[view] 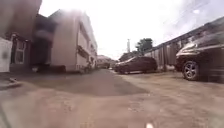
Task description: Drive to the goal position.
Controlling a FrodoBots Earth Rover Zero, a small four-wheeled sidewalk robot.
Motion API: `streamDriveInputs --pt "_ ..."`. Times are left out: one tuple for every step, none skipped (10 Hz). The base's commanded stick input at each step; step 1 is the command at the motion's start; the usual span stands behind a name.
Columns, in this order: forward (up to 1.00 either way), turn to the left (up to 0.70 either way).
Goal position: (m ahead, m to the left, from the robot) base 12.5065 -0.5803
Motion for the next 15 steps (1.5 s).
streamDriveInputs --pt "0.70 0.00" --pt "0.70 0.00" --pt "0.70 0.00" --pt "0.70 0.00" --pt "0.70 0.00" --pt "0.70 0.00" --pt "0.70 0.00" --pt "0.70 0.00" --pt "0.70 0.00" --pt "0.70 0.00" --pt "0.70 0.00" --pt "0.70 0.00" --pt "0.70 0.00" --pt "0.70 0.00" --pt "0.70 0.00"
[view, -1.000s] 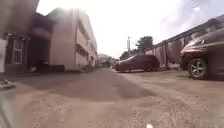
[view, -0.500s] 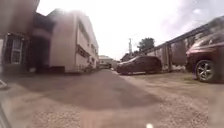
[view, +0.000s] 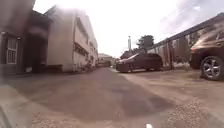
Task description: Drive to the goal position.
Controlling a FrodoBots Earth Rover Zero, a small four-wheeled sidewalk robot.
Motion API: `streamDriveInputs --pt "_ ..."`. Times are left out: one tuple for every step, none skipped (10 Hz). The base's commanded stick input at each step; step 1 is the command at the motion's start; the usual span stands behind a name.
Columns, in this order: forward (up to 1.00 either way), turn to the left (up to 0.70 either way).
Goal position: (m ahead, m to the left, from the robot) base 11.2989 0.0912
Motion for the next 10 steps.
streamDriveInputs --pt "0.70 0.00" --pt "0.70 0.00" --pt "0.70 0.00" --pt "0.70 0.00" --pt "0.70 0.00" --pt "0.70 0.00" --pt "0.70 0.00" --pt "0.70 0.00" --pt "0.70 0.00" --pt "0.70 0.00"
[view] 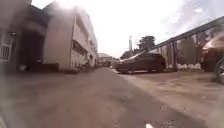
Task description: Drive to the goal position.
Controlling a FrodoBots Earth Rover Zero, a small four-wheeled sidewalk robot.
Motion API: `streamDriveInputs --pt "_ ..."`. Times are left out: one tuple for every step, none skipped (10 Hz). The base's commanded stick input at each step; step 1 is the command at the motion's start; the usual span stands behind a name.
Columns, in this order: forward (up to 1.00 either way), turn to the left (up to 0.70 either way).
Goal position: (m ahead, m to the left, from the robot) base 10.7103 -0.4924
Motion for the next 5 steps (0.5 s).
streamDriveInputs --pt "0.70 0.00" --pt "0.70 0.00" --pt "0.70 0.00" --pt "0.70 0.00" --pt "0.70 0.00"
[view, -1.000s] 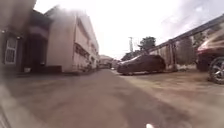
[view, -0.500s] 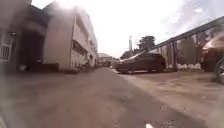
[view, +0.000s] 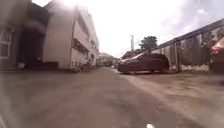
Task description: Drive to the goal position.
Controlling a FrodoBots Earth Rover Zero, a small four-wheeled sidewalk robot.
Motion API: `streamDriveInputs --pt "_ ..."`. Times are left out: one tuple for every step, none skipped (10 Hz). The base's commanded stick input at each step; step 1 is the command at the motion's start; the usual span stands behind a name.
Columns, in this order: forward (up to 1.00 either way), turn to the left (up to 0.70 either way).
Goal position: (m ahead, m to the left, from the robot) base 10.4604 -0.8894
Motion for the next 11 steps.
streamDriveInputs --pt "0.70 0.00" --pt "0.70 0.00" --pt "0.70 0.00" --pt "0.70 0.00" --pt "0.70 0.00" --pt "0.70 0.00" --pt "0.70 0.00" --pt "0.70 0.00" --pt "0.70 0.00" --pt "0.70 0.00" --pt "0.70 0.00"
